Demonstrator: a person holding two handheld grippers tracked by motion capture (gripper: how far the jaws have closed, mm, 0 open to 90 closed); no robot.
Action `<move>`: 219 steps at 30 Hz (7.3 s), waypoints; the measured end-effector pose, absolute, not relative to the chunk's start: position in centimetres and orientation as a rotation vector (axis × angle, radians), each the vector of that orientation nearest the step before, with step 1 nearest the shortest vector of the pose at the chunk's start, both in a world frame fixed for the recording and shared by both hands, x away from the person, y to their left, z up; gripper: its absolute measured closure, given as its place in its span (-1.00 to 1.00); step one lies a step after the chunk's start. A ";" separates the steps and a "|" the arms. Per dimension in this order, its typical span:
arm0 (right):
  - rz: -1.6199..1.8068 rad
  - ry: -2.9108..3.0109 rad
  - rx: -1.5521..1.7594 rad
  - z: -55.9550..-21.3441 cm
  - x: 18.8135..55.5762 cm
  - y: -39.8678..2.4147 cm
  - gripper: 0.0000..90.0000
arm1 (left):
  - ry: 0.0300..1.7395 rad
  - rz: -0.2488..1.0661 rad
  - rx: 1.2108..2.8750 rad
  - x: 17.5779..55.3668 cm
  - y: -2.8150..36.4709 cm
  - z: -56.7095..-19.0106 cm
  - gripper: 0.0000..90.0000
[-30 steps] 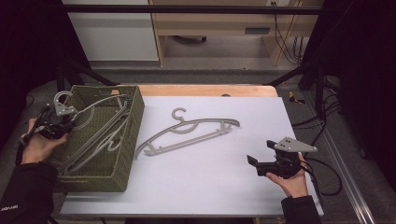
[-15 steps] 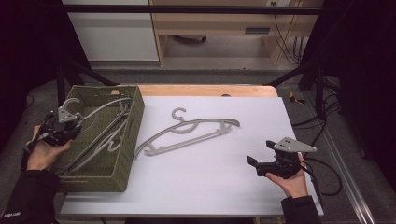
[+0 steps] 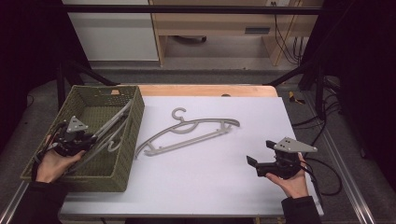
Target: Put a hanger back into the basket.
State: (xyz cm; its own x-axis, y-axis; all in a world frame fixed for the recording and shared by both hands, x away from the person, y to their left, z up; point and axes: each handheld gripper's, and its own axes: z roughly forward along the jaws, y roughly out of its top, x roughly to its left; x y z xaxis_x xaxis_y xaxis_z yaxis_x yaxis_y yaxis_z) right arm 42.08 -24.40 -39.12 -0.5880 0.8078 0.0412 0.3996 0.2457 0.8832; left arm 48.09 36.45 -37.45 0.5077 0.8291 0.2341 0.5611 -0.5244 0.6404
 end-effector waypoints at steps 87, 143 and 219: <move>1.322 2.121 1.043 -39.2 41.8 -23.9 -0.81 | 0.960 0.426 2.235 58.7 14.3 -41.9 -0.46; 1.314 2.136 1.029 -39.3 41.8 -23.5 -0.79 | 1.026 0.244 2.396 54.4 14.2 -45.6 0.80; 1.312 2.143 1.027 -39.1 41.7 -23.5 -0.80 | 0.983 0.336 2.405 55.5 10.5 -43.8 0.84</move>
